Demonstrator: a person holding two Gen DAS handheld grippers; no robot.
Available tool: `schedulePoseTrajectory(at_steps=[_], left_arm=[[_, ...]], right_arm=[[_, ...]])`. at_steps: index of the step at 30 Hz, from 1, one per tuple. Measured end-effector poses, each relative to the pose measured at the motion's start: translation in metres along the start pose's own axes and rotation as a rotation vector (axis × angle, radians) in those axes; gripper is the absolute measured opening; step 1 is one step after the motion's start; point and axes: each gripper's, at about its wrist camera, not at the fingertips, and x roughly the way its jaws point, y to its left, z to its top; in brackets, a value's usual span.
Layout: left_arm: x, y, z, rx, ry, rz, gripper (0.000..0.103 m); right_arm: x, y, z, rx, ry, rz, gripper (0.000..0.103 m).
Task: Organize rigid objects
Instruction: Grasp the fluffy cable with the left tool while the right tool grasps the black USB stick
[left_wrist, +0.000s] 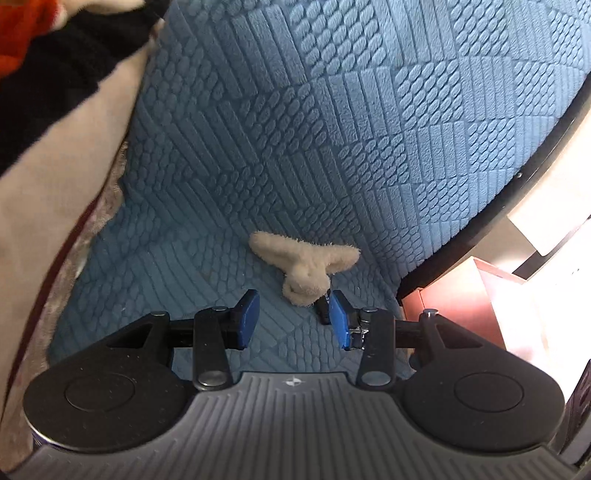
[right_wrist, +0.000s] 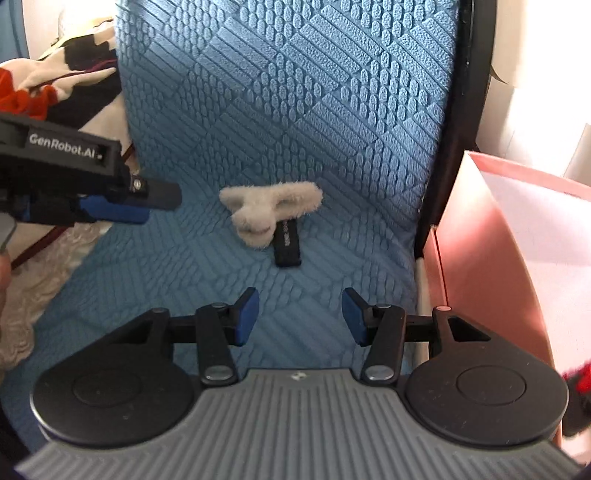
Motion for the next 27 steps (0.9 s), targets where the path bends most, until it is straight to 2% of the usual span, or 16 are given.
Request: schedulePoseTrajectory(at_steps=[4,9,14,16,20,27], left_arm=[[0.016,-0.002,0.01,0.029,0.028,0.007,0.048],[0.035,-0.001,0.027,0.043,0.045,0.003,0.048],[0.051,0.015,0.04,-0.031,0.061,-0.018,0.048],[0.056,0.02,0.042,-0.06,0.071,-0.037,0.048],[0.069,0.019,0.042,-0.073,0.087,-0.053,0.048],[0.088,0.012,0.031,-0.059,0.124,-0.046,0.048]], right_arm=[[0.014,-0.004,0.008,-0.002,0.021,0.013,0.053],[0.037,-0.007,0.022,-0.053,0.056,-0.011,0.053],[0.051,-0.019,0.036,-0.041,0.047,-0.002,0.053],[0.053,-0.022,0.039,-0.027,0.055,0.044,0.052],[0.06,-0.018,0.046,-0.053,0.044,0.081,0.052],[0.086,-0.004,0.045,-0.107,0.109,0.098,0.051]])
